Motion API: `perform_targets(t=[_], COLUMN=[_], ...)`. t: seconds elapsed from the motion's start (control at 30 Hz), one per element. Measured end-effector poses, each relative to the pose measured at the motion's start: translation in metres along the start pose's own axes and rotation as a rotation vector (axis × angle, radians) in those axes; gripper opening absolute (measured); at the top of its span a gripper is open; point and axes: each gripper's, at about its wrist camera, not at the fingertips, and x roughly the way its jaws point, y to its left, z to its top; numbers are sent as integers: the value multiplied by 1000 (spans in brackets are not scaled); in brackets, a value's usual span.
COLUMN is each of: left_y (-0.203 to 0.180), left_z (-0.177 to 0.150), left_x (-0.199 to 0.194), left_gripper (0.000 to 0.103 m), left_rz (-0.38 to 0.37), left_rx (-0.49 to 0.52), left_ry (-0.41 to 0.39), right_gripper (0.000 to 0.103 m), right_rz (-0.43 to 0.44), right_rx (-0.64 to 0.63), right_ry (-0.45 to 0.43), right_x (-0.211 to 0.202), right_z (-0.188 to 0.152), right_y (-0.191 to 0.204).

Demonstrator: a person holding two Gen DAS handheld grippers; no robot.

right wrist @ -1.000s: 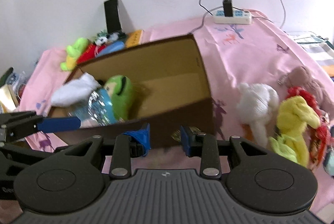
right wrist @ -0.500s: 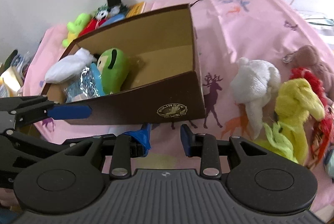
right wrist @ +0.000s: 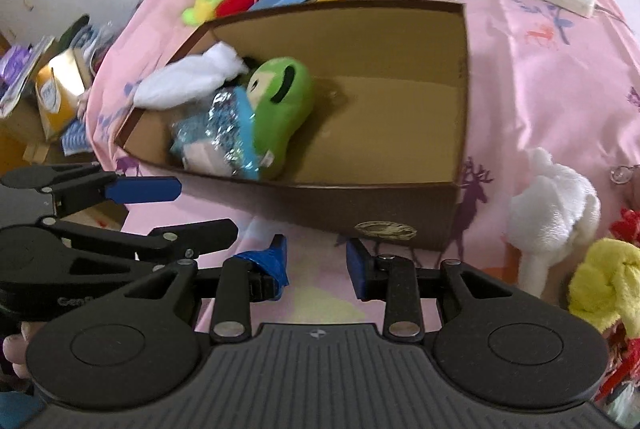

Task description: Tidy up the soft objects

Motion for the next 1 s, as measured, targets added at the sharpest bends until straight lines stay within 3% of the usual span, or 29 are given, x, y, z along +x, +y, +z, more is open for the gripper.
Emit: perform_targets(t=[0.33,1.0], left_y=[27,29], left_z=[-14,22], left_x=[3,-35], left_gripper=[64,65], left_rz=[133,214], left_rx=[-113,-56], left_ry=[68,-52], right_gripper=[16,16], right_rz=[-2,-90], right_rx=[-66,-24], right_ry=[71,-45], right_x=[10,-18], right_z=[4,24], right_y=[22,46])
